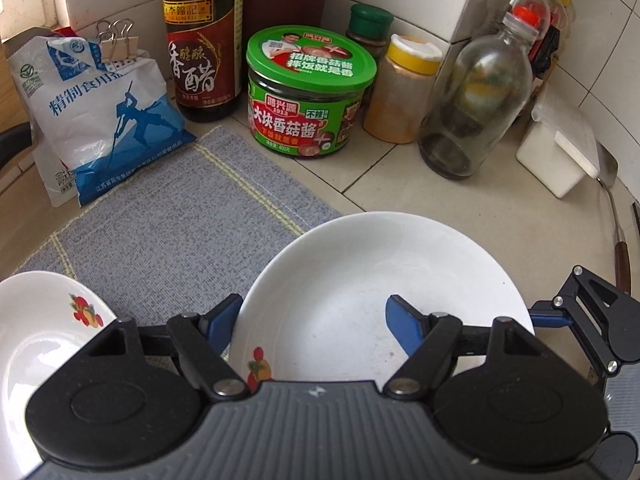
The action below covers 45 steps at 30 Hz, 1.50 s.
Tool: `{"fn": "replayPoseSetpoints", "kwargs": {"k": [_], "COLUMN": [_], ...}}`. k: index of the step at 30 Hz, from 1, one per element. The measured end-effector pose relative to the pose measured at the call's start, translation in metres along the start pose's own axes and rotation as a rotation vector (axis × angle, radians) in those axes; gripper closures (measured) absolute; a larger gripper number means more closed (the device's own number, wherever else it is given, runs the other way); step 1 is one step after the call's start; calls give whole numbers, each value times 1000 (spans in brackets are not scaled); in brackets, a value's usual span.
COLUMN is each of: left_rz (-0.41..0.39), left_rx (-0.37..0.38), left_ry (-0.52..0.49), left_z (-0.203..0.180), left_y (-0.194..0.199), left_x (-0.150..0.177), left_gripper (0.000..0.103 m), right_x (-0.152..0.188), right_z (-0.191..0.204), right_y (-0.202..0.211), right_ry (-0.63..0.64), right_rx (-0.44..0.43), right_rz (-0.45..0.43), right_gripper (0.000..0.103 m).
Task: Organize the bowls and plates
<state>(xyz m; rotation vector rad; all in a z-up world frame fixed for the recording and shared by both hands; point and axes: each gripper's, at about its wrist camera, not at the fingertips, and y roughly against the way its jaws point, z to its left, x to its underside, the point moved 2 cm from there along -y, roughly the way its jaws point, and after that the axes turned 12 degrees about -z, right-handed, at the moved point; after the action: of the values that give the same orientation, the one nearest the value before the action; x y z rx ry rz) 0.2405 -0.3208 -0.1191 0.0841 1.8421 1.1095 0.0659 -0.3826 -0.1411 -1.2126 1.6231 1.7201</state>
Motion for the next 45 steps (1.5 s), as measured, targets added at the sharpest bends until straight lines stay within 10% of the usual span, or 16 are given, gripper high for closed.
{"fn": "replayPoseSetpoints", "kwargs": {"k": [25, 45], "left_rz": [-215, -290], "left_rx": [-55, -342], "left_ry": [-45, 60], "left_z": [-26, -7], "left_y": [152, 271], "left_x": [22, 174], "left_gripper": [8, 7], "right_x": [-23, -64], "right_z": [37, 114], "right_y": [63, 61], "right_ry": [-86, -42], "right_rx": [39, 29], "right_rz": [-56, -75], "right_gripper": [0, 0]}}
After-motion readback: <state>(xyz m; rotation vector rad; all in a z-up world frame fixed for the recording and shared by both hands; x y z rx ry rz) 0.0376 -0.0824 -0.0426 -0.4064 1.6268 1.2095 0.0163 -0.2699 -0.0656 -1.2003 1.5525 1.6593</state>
